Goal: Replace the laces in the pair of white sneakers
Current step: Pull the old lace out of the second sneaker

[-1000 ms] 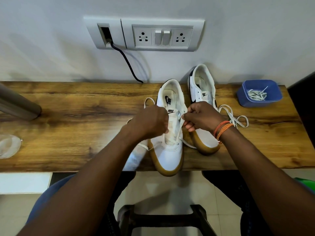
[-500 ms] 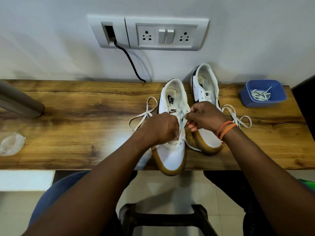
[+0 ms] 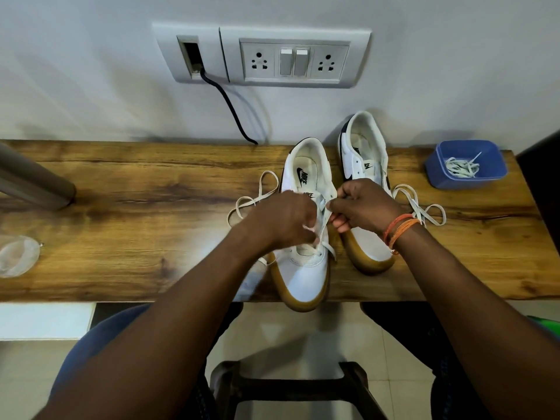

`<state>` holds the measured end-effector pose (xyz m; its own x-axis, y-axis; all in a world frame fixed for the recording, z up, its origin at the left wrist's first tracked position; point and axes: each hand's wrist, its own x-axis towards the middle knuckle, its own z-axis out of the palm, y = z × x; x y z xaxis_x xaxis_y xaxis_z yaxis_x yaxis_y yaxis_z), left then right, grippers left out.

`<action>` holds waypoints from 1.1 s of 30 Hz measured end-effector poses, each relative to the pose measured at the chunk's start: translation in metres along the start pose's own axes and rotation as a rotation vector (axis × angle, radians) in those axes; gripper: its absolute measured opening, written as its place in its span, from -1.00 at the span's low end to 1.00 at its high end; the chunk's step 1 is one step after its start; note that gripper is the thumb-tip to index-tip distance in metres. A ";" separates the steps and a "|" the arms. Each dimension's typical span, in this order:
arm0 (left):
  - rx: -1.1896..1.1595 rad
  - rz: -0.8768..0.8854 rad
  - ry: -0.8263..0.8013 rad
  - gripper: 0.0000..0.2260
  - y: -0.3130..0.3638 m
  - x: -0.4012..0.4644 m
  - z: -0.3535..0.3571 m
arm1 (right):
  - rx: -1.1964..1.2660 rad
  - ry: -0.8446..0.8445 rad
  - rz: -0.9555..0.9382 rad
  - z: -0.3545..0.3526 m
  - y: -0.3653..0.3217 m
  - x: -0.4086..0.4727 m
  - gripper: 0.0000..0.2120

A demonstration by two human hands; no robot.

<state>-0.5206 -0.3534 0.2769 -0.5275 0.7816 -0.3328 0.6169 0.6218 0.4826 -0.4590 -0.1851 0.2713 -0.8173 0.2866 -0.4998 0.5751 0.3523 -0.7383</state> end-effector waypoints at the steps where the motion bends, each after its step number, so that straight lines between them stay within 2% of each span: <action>1: 0.001 0.033 -0.033 -0.86 0.002 0.001 0.007 | -0.001 0.002 0.001 0.000 0.000 0.000 -0.91; 3: -0.012 0.043 -0.057 -0.94 0.004 0.001 0.012 | 0.003 -0.003 0.004 0.000 -0.001 0.000 -0.92; 7: 0.137 -0.038 -0.086 -0.83 -0.009 0.003 -0.012 | 0.005 -0.010 0.003 -0.002 0.000 -0.001 -0.91; 11: 0.120 -0.147 -0.121 -0.85 -0.025 -0.002 -0.021 | 0.008 -0.014 -0.003 -0.002 0.001 -0.001 -0.91; 16: 0.024 -0.003 0.035 -0.67 0.001 -0.001 -0.001 | -0.003 0.005 -0.015 0.000 0.001 -0.001 -0.90; 18: 0.049 0.064 0.012 -0.74 0.007 0.001 0.008 | -0.006 0.014 -0.015 0.001 0.001 -0.001 -0.90; 20: 0.023 0.053 -0.026 -0.91 0.005 0.002 0.013 | -0.010 0.013 -0.013 0.001 0.001 -0.001 -0.91; 23: -0.026 0.019 -0.023 -0.86 0.001 0.002 0.013 | -0.011 0.006 -0.009 0.000 0.000 -0.001 -0.91; 33: 0.060 -0.074 0.015 -0.88 0.003 0.003 0.014 | -0.163 0.027 -0.082 -0.001 0.003 0.000 -0.90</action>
<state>-0.5123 -0.3482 0.2660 -0.5816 0.7326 -0.3536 0.6090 0.6803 0.4077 -0.4571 -0.1833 0.2701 -0.8619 0.2742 -0.4266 0.5063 0.5144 -0.6921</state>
